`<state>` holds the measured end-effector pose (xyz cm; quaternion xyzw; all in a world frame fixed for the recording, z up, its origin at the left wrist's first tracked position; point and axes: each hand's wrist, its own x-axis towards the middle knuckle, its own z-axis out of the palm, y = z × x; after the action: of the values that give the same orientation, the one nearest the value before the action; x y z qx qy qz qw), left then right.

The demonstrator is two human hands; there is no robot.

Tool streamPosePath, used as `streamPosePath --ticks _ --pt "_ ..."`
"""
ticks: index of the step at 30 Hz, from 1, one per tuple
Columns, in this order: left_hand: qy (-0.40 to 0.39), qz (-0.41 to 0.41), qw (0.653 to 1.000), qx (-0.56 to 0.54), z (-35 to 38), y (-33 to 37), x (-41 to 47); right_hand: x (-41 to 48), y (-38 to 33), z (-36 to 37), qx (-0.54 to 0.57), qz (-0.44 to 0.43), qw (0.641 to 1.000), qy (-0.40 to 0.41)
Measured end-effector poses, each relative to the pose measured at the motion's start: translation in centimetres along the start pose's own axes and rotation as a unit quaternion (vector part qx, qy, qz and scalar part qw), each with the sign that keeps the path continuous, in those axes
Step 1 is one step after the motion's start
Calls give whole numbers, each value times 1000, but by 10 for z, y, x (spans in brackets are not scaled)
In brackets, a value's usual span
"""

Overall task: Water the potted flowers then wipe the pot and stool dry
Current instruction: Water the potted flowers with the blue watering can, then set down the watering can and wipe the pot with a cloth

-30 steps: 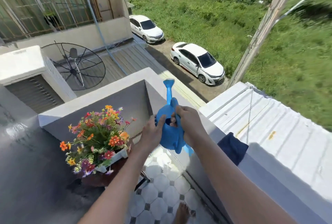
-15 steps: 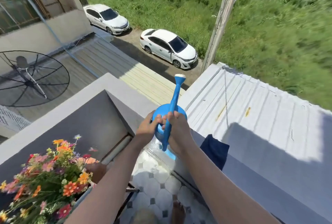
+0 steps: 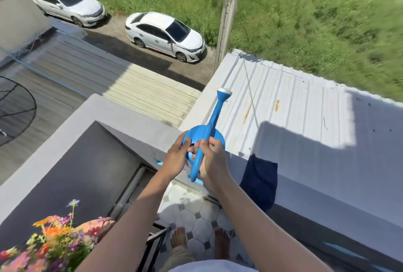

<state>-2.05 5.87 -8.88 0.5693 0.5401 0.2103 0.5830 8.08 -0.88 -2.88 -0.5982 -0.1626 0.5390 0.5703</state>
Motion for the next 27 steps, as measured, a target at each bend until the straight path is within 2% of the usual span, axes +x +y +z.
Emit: streamPosePath --ticks 6,9,15,17,20,22,25,27 --pt "-22 0 999 23 -3 2 -1 9 -2 -7 -42 27 998 23" --pt "19 15 998 62 -3 7 -1 8 -2 -21 -107 35 993 27" --pt "192 196 955 114 12 76 -27 12 -10 -85 -151 5 976 159" --pt "191 238 945 120 32 99 -34 14 -4 -118 -165 8 965 205" --pt "135 293 939 117 78 111 -38 14 9 -164 -206 30 943 259" --pt "66 260 952 144 115 98 -36 12 21 -190 -222 59 933 278" --pt "-10 113 970 213 156 52 -22 13 38 -210 -217 108 927 285" --pt "-38 20 971 237 175 19 -18 13 46 -220 -217 116 925 290"
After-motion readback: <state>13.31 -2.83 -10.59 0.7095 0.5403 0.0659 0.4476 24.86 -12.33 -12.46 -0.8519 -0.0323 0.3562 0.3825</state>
